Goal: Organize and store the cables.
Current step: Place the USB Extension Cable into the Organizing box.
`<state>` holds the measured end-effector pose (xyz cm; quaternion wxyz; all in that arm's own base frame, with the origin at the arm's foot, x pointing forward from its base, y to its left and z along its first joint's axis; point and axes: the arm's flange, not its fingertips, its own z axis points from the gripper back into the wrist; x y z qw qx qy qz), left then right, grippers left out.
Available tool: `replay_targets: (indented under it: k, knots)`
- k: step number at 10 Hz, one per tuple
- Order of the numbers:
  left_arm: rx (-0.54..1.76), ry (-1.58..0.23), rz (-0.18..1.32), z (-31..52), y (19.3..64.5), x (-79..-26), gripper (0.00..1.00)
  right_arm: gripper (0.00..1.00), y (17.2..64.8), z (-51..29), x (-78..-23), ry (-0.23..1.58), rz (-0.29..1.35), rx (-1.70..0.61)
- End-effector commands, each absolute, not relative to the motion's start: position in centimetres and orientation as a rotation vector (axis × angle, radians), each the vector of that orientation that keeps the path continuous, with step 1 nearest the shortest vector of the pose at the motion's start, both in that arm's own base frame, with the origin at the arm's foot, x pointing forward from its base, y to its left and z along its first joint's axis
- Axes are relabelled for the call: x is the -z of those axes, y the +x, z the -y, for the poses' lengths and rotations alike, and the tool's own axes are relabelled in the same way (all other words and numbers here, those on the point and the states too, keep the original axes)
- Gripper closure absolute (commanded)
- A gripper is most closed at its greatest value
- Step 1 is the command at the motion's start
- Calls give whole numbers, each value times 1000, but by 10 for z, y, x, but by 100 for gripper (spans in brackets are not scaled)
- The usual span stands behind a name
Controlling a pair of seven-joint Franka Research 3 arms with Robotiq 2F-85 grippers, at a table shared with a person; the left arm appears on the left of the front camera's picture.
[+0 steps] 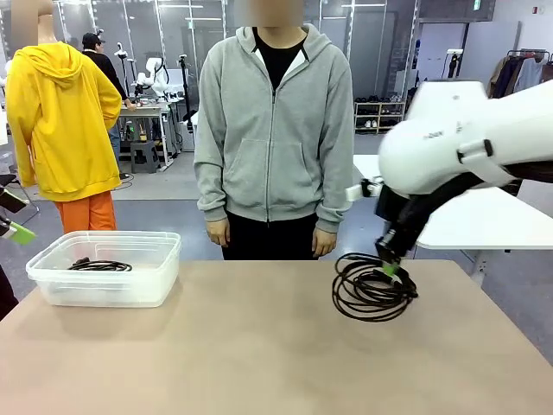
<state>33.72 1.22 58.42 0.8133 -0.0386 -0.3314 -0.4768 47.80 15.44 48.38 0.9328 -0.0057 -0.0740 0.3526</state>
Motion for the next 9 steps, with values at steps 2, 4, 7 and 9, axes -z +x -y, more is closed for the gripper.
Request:
replay_targets:
  k: [2, 4, 7, 9]
  knots:
    - [1006, -74, 703, -10, 338, -586, 0, 100, 504, -227, -483, -54, 149, -902]
    - [1006, -74, 703, -10, 338, -586, 0, 100, 503, -287, -476, -58, 136, -1043]
    - [1006, -74, 703, -10, 338, -586, 0, 100, 499, -359, -444, -90, 105, -1267]
    - [1006, -74, 703, -10, 338, -586, 0, 100, 502, -391, -413, -66, 40, -1351]
